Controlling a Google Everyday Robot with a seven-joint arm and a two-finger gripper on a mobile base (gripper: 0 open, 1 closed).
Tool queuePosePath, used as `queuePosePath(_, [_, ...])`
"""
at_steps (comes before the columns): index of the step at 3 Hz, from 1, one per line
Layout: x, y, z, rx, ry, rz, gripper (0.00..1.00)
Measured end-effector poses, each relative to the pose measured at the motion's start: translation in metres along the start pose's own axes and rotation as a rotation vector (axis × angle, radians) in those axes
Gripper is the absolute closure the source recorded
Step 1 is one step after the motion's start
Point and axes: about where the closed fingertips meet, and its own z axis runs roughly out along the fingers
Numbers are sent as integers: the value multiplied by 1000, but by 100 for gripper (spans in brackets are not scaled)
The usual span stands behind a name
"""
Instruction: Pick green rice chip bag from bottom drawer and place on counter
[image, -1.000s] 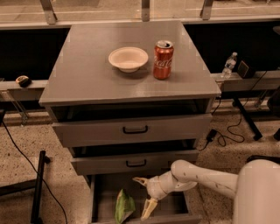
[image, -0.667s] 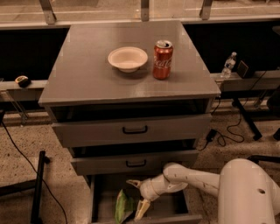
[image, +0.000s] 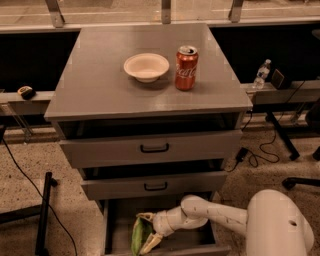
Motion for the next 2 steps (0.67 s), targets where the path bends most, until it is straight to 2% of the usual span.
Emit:
queuePosePath(1, [-4, 6, 23, -24, -35, 15, 50])
queuePosePath(2, [-8, 9, 29, -10, -54, -4, 73])
